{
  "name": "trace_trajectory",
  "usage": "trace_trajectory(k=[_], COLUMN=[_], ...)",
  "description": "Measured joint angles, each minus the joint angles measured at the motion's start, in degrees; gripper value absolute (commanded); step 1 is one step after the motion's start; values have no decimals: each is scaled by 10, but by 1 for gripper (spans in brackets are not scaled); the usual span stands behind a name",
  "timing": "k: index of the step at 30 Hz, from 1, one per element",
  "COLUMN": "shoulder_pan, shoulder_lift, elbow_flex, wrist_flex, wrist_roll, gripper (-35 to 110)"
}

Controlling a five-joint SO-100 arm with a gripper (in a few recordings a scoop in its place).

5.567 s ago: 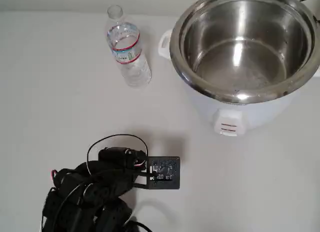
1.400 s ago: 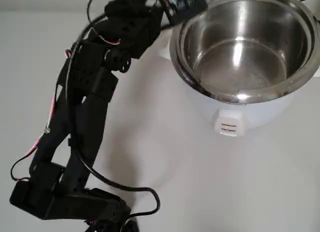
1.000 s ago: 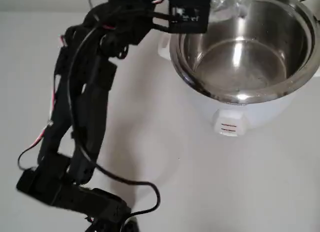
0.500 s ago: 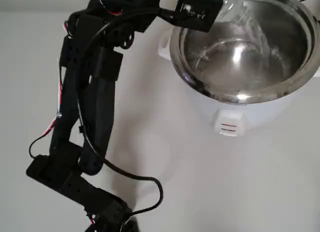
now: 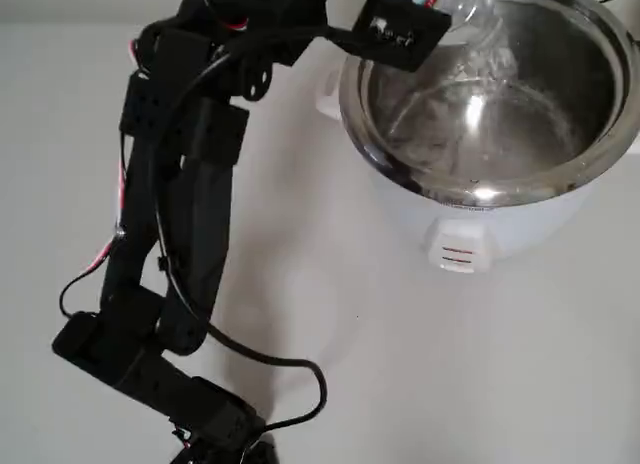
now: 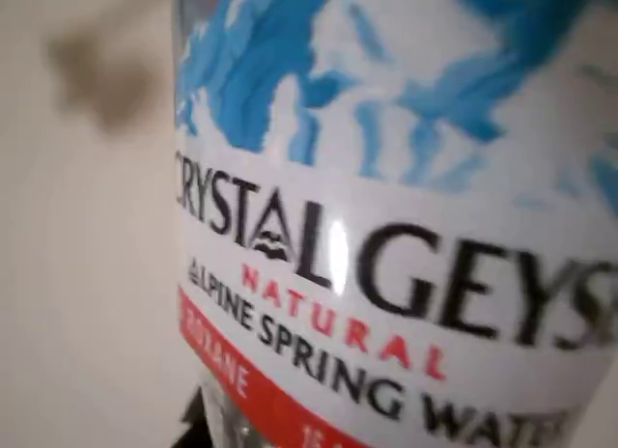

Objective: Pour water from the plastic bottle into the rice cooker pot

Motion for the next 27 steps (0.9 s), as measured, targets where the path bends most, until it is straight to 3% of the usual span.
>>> trace_trajectory(k=[27], shoulder_pan=[8], shoulder_lift=[0], elbow_flex=[-11], wrist_flex=[0], wrist_roll=[5], gripper=[7])
